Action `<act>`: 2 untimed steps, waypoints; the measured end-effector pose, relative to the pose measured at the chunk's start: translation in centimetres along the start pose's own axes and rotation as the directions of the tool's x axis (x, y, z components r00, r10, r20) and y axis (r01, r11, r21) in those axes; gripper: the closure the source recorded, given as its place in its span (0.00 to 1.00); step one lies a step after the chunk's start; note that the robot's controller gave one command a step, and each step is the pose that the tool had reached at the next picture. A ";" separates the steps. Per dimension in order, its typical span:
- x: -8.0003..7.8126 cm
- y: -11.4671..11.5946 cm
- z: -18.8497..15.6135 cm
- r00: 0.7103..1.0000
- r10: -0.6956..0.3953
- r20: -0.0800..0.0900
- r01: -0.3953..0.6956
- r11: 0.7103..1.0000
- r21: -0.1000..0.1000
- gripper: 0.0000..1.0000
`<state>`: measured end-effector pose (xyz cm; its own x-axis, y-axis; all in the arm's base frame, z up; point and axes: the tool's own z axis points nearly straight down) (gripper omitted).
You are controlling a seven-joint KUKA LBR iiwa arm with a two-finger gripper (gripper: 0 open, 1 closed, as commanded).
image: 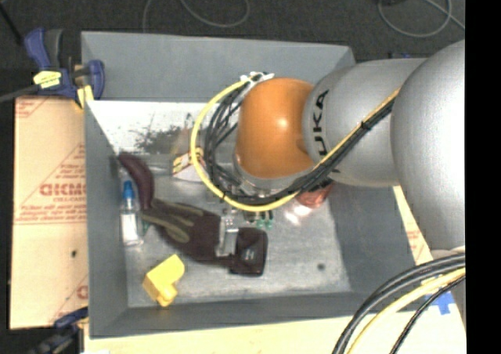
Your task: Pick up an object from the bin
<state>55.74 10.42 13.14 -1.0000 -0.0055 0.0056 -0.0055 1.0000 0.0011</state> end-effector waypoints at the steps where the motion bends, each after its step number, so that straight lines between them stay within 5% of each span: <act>1: -0.2 0.0 -0.5 1.000 0.003 0.008 -0.003 1.000 -0.001 0.00; 2: 1.8 5.9 5.1 0.995 0.099 0.006 -0.099 0.995 -0.002 0.00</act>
Offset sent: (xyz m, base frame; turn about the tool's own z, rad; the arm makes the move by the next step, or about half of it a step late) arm -0.0248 0.0707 -0.0614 0.1107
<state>53.87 16.30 8.10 -0.9956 0.0935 -0.0003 0.0935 0.9956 0.0026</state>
